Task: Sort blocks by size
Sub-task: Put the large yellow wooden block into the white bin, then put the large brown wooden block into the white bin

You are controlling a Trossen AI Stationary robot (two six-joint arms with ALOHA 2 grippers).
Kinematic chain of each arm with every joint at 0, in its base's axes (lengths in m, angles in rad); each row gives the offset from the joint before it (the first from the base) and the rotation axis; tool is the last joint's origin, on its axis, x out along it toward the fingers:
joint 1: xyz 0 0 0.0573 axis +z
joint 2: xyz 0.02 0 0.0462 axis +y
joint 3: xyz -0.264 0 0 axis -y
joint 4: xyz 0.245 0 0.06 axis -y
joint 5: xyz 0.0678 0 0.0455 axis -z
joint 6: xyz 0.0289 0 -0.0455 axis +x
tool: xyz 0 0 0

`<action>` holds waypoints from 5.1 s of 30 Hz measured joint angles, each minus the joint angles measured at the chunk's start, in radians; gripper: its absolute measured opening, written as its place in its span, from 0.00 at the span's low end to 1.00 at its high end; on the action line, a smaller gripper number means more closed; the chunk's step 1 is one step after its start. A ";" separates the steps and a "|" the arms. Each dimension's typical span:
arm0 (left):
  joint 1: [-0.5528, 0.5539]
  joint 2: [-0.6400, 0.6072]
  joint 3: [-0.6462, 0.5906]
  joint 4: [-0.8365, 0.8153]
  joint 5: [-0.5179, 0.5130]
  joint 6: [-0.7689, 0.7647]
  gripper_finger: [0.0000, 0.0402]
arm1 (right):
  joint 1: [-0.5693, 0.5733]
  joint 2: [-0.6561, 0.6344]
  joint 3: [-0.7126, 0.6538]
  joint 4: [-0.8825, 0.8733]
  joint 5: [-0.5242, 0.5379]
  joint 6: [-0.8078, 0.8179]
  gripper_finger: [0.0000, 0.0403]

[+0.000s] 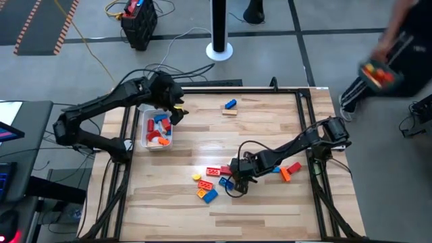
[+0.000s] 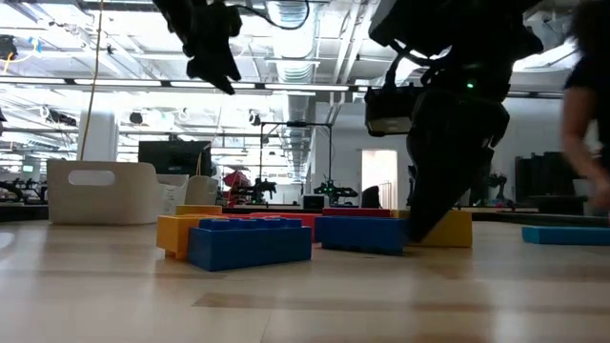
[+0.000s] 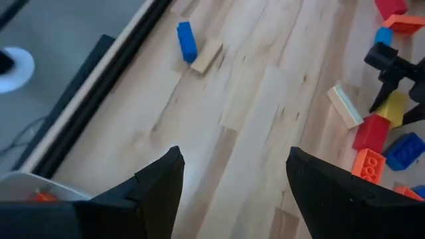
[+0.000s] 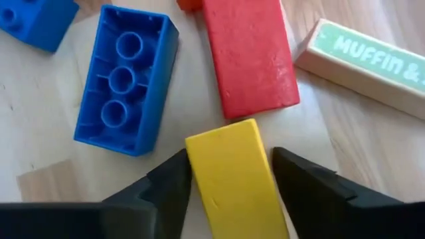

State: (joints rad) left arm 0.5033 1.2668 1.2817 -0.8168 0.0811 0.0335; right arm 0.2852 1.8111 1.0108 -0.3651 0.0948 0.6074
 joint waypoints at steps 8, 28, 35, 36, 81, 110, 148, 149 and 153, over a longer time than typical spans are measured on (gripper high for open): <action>0.000 0.024 -0.008 0.017 0.030 0.009 0.64 | -0.029 -0.024 -0.002 -0.040 -0.050 -0.073 0.38; -0.252 0.017 -0.272 0.600 0.119 -0.322 0.57 | -0.380 -0.365 -0.003 0.227 -0.220 -0.369 0.38; -0.296 0.018 -0.273 0.568 0.110 -0.351 0.57 | -0.431 -0.339 -0.003 0.513 -0.283 -0.355 0.38; -0.302 0.018 -0.273 0.568 0.099 -0.350 0.57 | -0.433 -0.334 -0.003 0.551 -0.286 -0.354 0.38; -0.347 0.102 -0.275 0.878 0.001 -0.359 0.31 | -0.440 -0.256 0.026 0.732 -0.280 -0.245 0.55; -0.081 -0.152 -0.272 -0.129 -0.310 -0.377 0.33 | -0.474 -0.415 0.023 0.244 -0.194 -0.312 0.64; -0.066 -0.121 -0.262 -0.023 -0.111 -0.467 0.67 | -0.243 -0.160 0.024 -0.139 -0.148 -0.694 0.60; -0.078 -0.121 -0.262 -0.023 -0.113 -0.469 0.67 | -0.249 -0.143 0.023 -0.138 -0.148 -0.707 0.59; -0.111 -0.123 -0.262 -0.027 -0.113 -0.470 0.67 | -0.265 -0.101 0.023 -0.120 -0.145 -0.736 0.53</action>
State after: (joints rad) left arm 0.3920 1.1435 1.0199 -0.8434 -0.0315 -0.4366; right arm 0.0204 1.7100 1.0340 -0.4853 -0.0498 -0.1290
